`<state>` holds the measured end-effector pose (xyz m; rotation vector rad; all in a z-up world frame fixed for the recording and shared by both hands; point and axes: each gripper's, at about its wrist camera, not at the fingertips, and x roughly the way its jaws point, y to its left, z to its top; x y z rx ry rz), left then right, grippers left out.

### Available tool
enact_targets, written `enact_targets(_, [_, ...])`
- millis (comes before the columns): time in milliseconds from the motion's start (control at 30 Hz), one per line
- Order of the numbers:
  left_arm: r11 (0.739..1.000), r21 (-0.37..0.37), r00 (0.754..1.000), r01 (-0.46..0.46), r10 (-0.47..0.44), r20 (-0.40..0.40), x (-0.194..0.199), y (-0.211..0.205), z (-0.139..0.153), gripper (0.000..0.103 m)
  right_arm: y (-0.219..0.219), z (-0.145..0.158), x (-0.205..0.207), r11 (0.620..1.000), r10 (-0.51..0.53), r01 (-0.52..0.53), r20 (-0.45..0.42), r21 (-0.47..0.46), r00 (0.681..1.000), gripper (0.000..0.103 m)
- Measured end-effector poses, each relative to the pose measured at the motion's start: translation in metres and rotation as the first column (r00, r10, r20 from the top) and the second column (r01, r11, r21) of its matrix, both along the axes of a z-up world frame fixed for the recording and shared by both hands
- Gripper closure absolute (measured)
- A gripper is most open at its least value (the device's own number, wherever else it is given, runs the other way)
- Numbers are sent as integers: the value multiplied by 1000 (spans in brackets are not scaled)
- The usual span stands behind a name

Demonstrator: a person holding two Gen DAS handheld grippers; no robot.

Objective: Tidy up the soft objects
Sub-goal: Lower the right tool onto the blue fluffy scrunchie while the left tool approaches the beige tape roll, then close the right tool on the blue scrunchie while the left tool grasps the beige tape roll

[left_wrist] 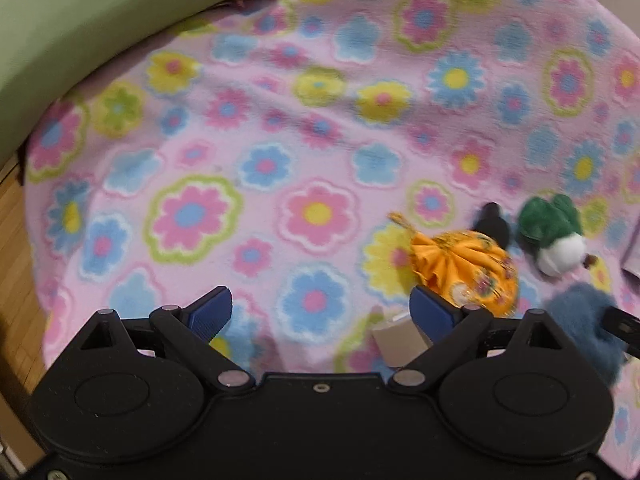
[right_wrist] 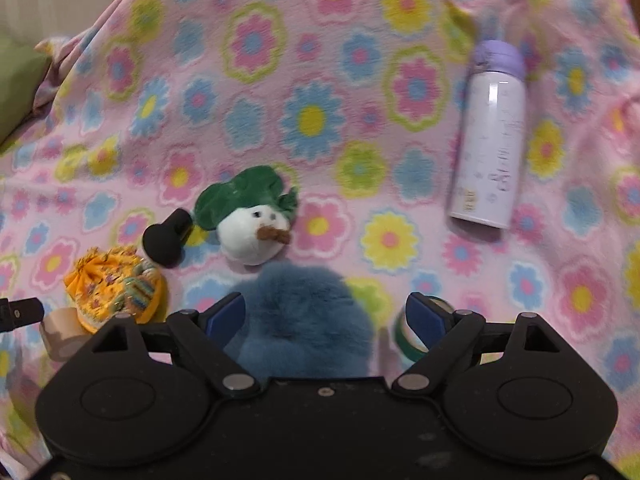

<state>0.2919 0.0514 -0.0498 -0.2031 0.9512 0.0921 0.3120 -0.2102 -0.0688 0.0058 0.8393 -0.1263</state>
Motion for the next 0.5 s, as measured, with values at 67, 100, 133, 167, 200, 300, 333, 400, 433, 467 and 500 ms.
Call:
enact_targets(67, [999,8,999,32,-32,1,-3,-6,1,11,5,-6,3,999,32,-32,-14,4,999,15])
enact_targets(100, [999,10,999,46,-46,-3,-4,-8,0,11,7,-8,4,999,45,-45,-19,10,999,14])
enact_targets(133, [998,4,998,61,-61,-9,-5,-9,-1,11,8,-11,4,998,57,-57,-22,18,998,12])
enact_targets(167, [997,-4,997,75,-75,-19,-7,-10,-3,11,9,-14,5,998,64,-63,-27,22,998,11])
enact_targets(200, [996,-11,996,88,-89,-29,-8,-12,-6,11,10,-17,5,998,66,-65,-35,23,997,11])
enact_targets(300, [993,-8,992,117,-117,-43,-12,-15,-11,11,10,-27,9,998,62,-62,-56,10,996,10])
enact_targets(333, [992,-5,991,124,-124,-41,-14,-16,-12,11,10,-29,10,998,62,-62,-64,5,996,11])
enact_targets(400, [990,1,989,142,-142,-28,-19,-17,-11,11,9,-32,10,998,66,-66,-69,1,995,14])
enact_targets(433, [988,11,988,154,-154,-20,-22,-18,-10,11,10,-34,9,997,81,-80,-71,5,994,27])
enact_targets(467, [986,20,986,166,-166,-12,-24,-20,-9,11,10,-36,10,995,95,-94,-81,9,992,34])
enact_targets(500, [982,31,983,185,-185,-4,-26,-22,-8,11,10,-36,9,995,101,-100,-83,13,991,34])
